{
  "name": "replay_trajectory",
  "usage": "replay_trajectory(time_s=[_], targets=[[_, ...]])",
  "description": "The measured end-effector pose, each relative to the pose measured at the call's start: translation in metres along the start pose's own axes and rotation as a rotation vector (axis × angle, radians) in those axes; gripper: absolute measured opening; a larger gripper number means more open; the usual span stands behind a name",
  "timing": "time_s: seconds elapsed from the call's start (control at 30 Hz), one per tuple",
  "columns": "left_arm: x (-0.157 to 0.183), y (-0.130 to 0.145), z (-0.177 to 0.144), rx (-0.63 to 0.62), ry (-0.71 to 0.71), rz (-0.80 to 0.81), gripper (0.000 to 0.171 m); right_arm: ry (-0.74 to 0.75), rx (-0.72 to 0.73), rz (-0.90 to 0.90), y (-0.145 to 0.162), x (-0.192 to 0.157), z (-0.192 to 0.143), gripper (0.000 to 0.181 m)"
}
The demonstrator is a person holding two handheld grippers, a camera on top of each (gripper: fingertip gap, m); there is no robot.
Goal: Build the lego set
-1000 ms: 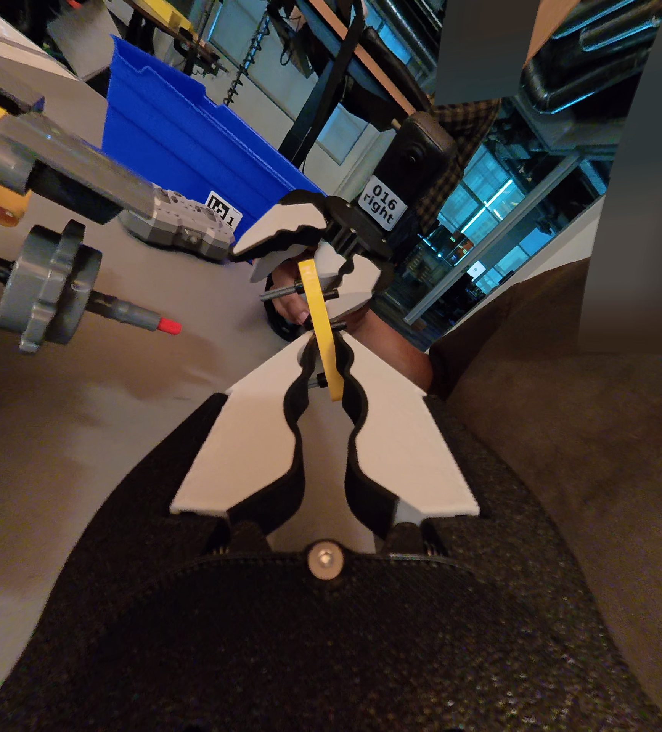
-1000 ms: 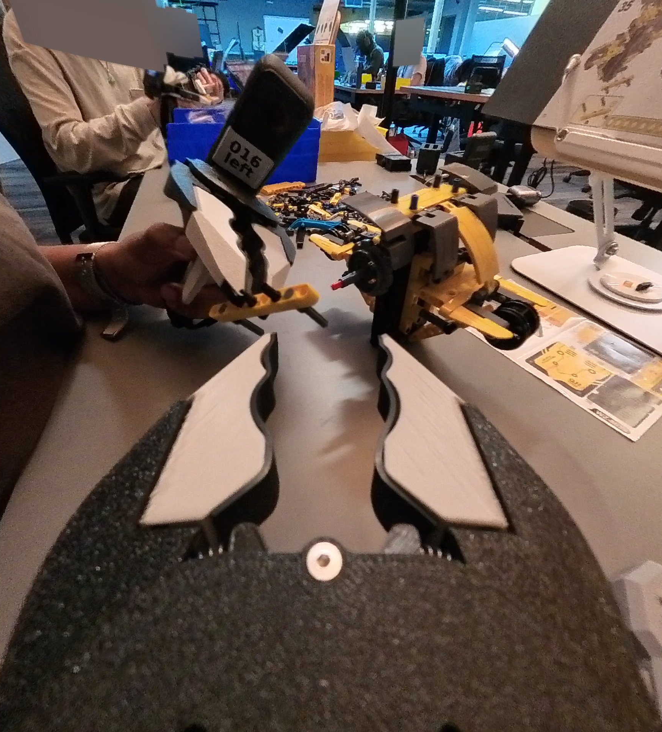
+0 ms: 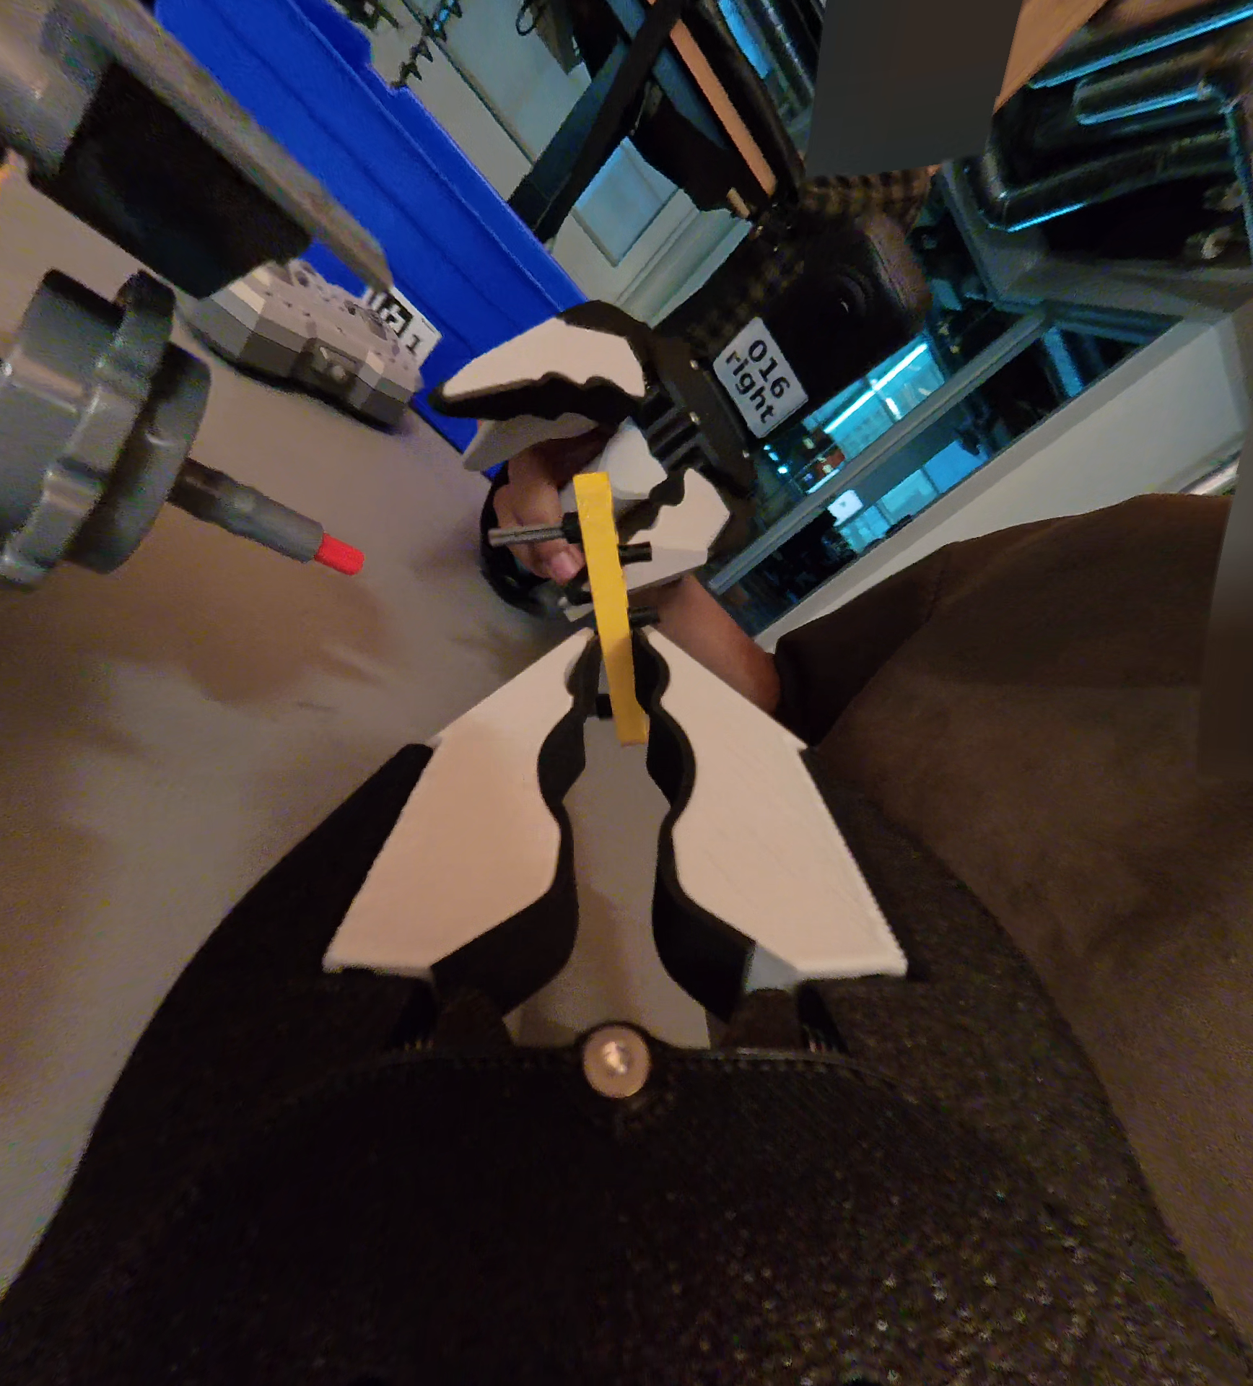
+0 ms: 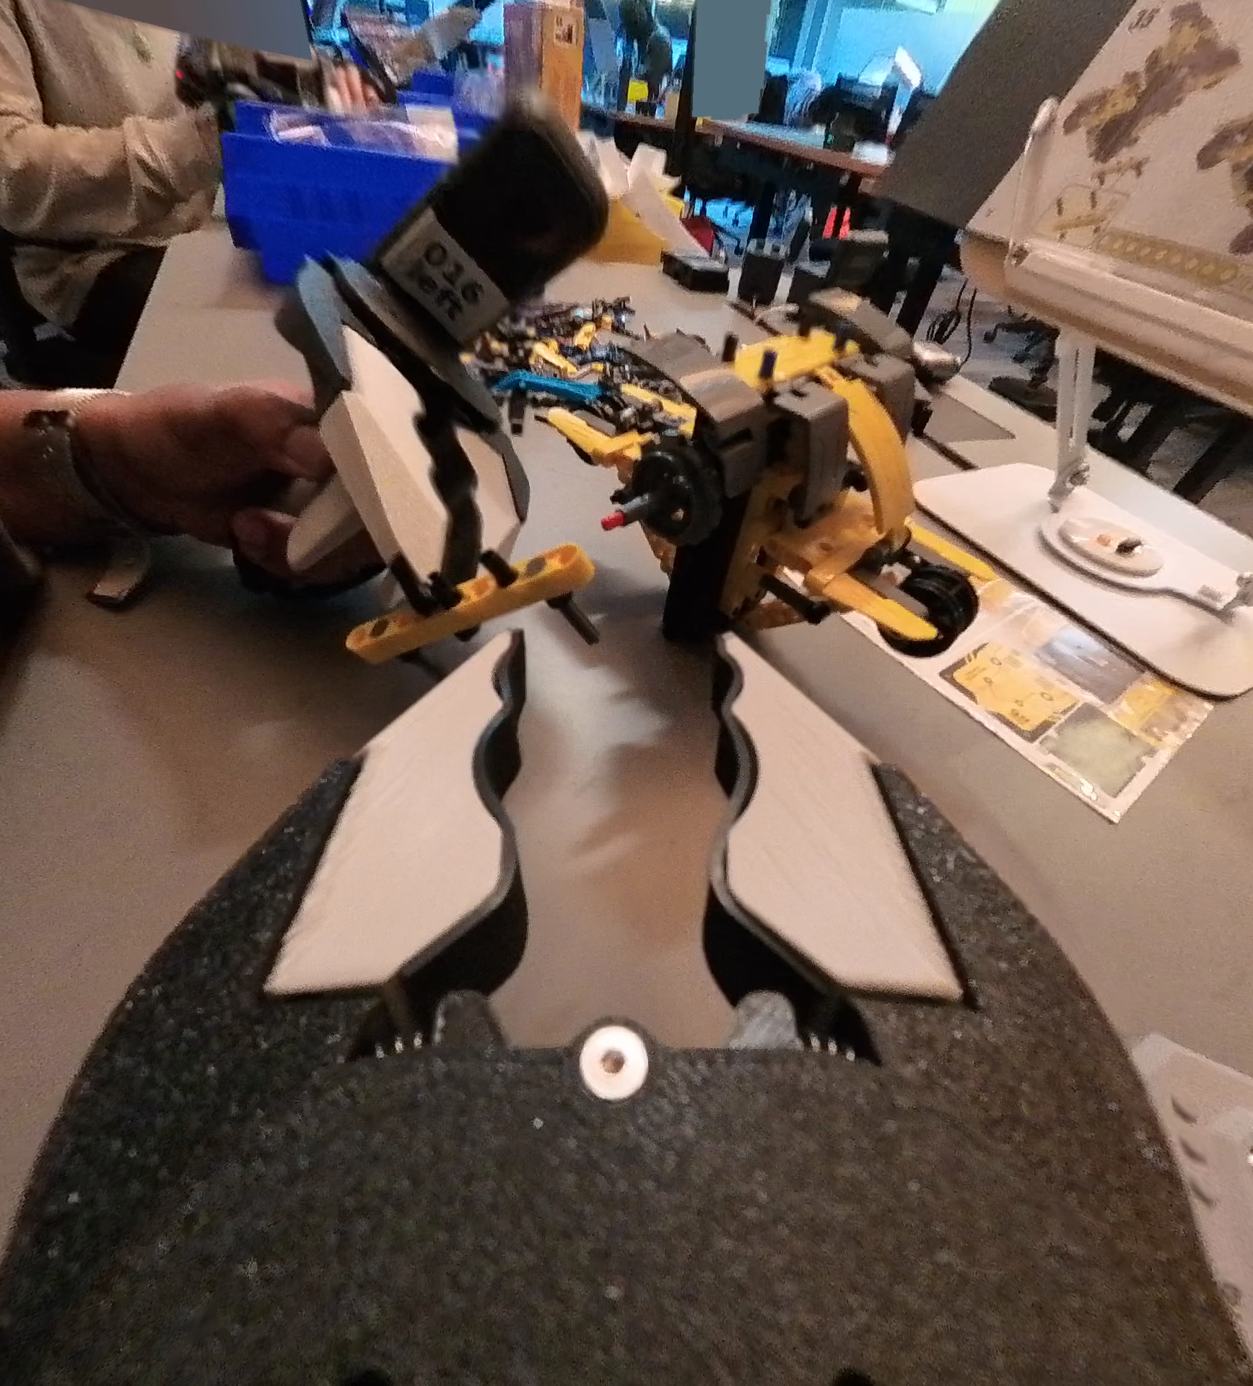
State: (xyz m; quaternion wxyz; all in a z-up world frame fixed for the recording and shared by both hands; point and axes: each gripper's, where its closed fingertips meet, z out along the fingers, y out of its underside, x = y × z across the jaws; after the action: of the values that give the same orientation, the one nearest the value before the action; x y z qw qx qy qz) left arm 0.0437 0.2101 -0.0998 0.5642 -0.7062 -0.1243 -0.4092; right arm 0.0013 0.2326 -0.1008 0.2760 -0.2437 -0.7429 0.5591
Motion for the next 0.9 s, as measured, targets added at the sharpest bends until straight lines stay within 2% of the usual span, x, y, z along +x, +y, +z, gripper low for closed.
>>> replay_trajectory(time_s=[0.1,0.27,0.63,0.8,0.9], targets=[[0.005,0.003,0.001,-0.017,0.063,-0.054,0.006,0.003,0.040,-0.074,-0.007,-0.007,0.002,0.047],[0.006,0.007,0.000,-0.047,0.092,-0.094,0.005,-0.036,-0.010,-0.143,0.001,-0.020,0.008,0.039],[0.026,0.013,0.003,-0.079,0.276,-0.224,0.005,-0.103,0.029,-0.135,-0.006,-0.034,0.009,0.035],[0.028,0.010,0.001,-0.064,0.292,-0.225,0.005,-0.130,0.023,-0.137,-0.004,-0.038,0.007,0.007],[0.029,0.006,-0.002,-0.039,0.309,-0.238,0.005,-0.136,0.025,-0.114,-0.005,-0.036,0.005,0.003]])
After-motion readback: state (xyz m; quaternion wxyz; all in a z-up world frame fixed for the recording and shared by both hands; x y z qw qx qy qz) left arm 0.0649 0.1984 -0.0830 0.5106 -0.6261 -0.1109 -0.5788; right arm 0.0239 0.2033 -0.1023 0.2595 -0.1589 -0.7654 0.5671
